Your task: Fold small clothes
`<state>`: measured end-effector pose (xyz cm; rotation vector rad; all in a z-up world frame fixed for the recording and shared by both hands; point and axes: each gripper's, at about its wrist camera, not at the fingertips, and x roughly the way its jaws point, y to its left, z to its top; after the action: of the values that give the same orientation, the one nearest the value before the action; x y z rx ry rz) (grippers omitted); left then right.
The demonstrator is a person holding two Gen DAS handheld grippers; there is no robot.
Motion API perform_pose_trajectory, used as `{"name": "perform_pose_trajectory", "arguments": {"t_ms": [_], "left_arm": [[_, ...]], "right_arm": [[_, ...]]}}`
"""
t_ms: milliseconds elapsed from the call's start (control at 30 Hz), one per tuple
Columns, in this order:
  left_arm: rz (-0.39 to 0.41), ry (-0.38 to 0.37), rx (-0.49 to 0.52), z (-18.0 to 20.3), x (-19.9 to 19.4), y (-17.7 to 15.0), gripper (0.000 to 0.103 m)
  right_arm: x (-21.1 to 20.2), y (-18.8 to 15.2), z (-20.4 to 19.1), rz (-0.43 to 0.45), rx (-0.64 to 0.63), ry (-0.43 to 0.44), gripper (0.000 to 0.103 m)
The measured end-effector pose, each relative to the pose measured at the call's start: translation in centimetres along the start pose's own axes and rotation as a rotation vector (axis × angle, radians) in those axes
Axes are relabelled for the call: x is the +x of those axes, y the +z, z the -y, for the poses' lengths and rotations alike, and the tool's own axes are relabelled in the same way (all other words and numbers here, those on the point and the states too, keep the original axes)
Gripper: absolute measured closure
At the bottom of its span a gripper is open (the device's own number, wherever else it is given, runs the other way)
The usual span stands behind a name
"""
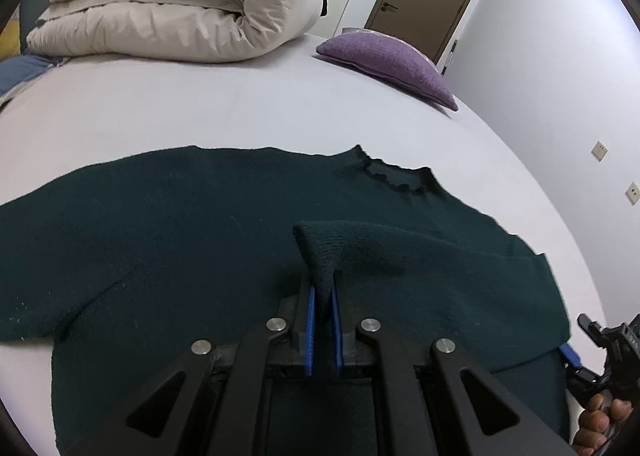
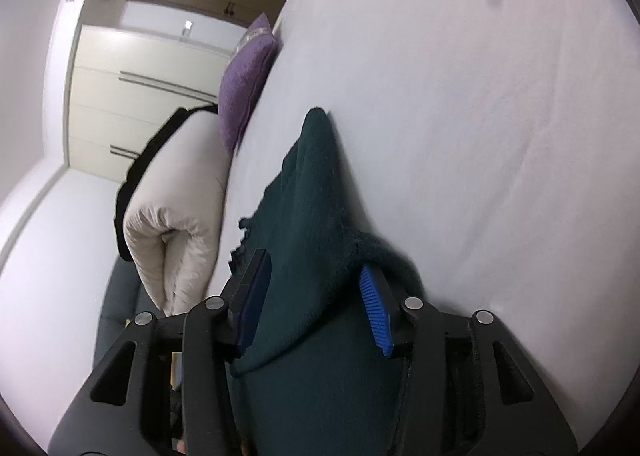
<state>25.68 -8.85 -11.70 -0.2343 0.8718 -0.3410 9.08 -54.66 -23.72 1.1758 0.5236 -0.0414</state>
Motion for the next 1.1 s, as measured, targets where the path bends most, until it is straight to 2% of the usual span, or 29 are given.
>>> {"name": "perform_pose_trajectory", "arguments": {"t_ms": [133, 300, 400, 433, 533, 567, 600, 633, 667, 700, 900, 967, 1033, 1067, 1100], "left_arm": [[-0.009, -0.003, 0.015, 0.3, -0.6, 0.5, 0.095], [-0.035, 0.001, -0.002, -0.4, -0.2, 0.4, 0.095], [-0.053, -0.009, -0.019, -0.7, -0.4, 0.3, 0.095], [-0.058, -0.008, -0.016, -0.6, -0.5, 0.4, 0.095], [-0.078, 0.034, 0.03, -0.4, 0.7, 0.8, 0.094], [-0.082, 0.048, 0.034, -0.5, 1.2, 0.9, 0.093], [-0.092, 0.066, 0.035, -1.1, 2.2, 1.0, 0.09], [-0.098, 0.069, 0.029, -1.5, 2.7, 0.9, 0.087], [-0.098, 0.048, 0.002, -2.3, 3.1, 0.8, 0.087], [-0.091, 0.019, -0.027, -2.9, 3.0, 0.6, 0.087], [-0.074, 0.021, -0.03, -3.1, 2.1, -0.3, 0.087], [-0.079, 0.016, -0.04, -3.2, 2.0, -0.1, 0.087], [-0.068, 0.042, -0.046, -3.2, 0.9, 0.1, 0.087], [-0.043, 0.066, -0.036, -2.9, 0.1, 0.2, 0.087], [-0.001, 0.086, -0.014, -2.4, -1.1, 0.2, 0.087]], "right_arm": [[-1.6, 0.4, -1.7, -0.033, -0.071, -0.05, 0.054], [-2.5, 2.9, -5.6, 0.05, -0.237, -0.163, 0.054], [0.8, 5.5, -7.1, 0.017, -0.32, -0.238, 0.054], [2.6, 6.2, -7.2, -0.013, -0.348, -0.293, 0.054], [6.2, 7.5, -6.8, -0.073, -0.383, -0.373, 0.055], [7.2, 7.6, -6.8, -0.078, -0.413, -0.395, 0.06], [7.6, 7.6, -7.0, -0.06, -0.453, -0.418, 0.076], [7.9, 7.6, -7.2, -0.044, -0.488, -0.447, 0.084], [8.2, 7.8, -7.1, -0.045, -0.505, -0.482, 0.093], [8.2, 8.1, -6.8, -0.04, -0.496, -0.481, 0.095], [8.0, 7.9, -6.2, 0.011, -0.559, -0.533, 0.1], [8.1, 8.4, -5.7, 0.012, -0.539, -0.525, 0.1], [7.3, 8.3, -6.4, 0.011, -0.539, -0.54, 0.096], [7.2, 8.0, -6.9, 0.021, -0.541, -0.567, 0.09], [6.4, 7.9, -7.5, 0.049, -0.544, -0.594, 0.09]]}}
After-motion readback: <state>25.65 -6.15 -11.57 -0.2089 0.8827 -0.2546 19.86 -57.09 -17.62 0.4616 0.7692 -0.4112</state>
